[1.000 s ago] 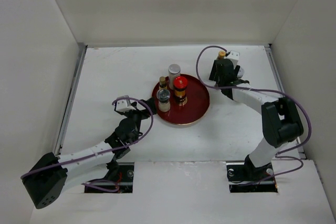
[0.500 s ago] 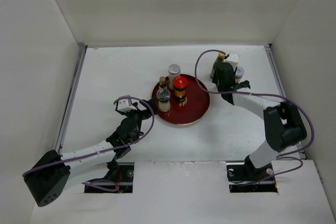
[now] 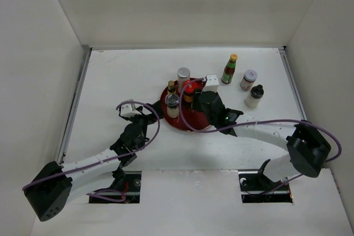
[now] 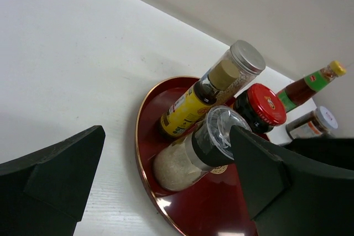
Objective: Organize the condiment bottles
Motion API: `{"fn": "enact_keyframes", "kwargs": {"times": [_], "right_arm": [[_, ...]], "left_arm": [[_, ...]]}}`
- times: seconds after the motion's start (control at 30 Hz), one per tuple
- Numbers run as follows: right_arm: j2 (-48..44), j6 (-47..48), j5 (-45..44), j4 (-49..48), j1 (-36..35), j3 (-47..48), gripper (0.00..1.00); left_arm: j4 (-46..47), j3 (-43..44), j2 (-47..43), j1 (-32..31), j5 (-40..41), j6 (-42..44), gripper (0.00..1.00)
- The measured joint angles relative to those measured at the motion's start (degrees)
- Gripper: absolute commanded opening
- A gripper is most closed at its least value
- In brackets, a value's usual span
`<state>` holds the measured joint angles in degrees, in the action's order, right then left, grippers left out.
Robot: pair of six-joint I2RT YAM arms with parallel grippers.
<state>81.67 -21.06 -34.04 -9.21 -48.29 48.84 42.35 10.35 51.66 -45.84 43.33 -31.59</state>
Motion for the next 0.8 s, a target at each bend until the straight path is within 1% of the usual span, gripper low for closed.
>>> {"fn": "enact_keyframes", "kwargs": {"times": [0.2, 0.4, 0.43, 0.53, 0.57, 0.7, 0.8], "right_arm": [[7.4, -1.3, 0.2, 0.1, -5.1, 1.6, 0.46], [12.6, -1.7, 0.2, 0.2, -6.8, 4.0, 0.48], [12.9, -1.7, 0.2, 0.2, -7.0, 4.0, 0.50], [13.0, -2.3, 0.2, 0.2, -7.1, 4.0, 0.69], [13.0, -2.5, 0.1, 0.1, -7.2, 4.0, 0.73], [12.2, -2.6, 0.1, 0.3, -7.3, 3.8, 0.84], [7.5, -2.5, 0.2, 1.2, -7.3, 2.2, 0.90]], "left_arm": [[0.0, 0.0, -0.1, 0.1, 0.0, 0.0, 1.00], [-0.1, 0.0, 0.0, 0.1, 0.0, 0.0, 1.00], [-0.1, 0.0, 0.0, 0.1, 0.0, 0.0, 1.00], [-0.1, 0.0, 0.0, 0.1, 0.0, 0.0, 1.00], [-0.1, 0.0, 0.0, 0.1, 0.0, -0.1, 1.00], [-0.1, 0.0, 0.0, 0.1, 0.0, -0.1, 1.00], [-0.1, 0.0, 0.0, 0.1, 0.0, -0.1, 1.00]]}}
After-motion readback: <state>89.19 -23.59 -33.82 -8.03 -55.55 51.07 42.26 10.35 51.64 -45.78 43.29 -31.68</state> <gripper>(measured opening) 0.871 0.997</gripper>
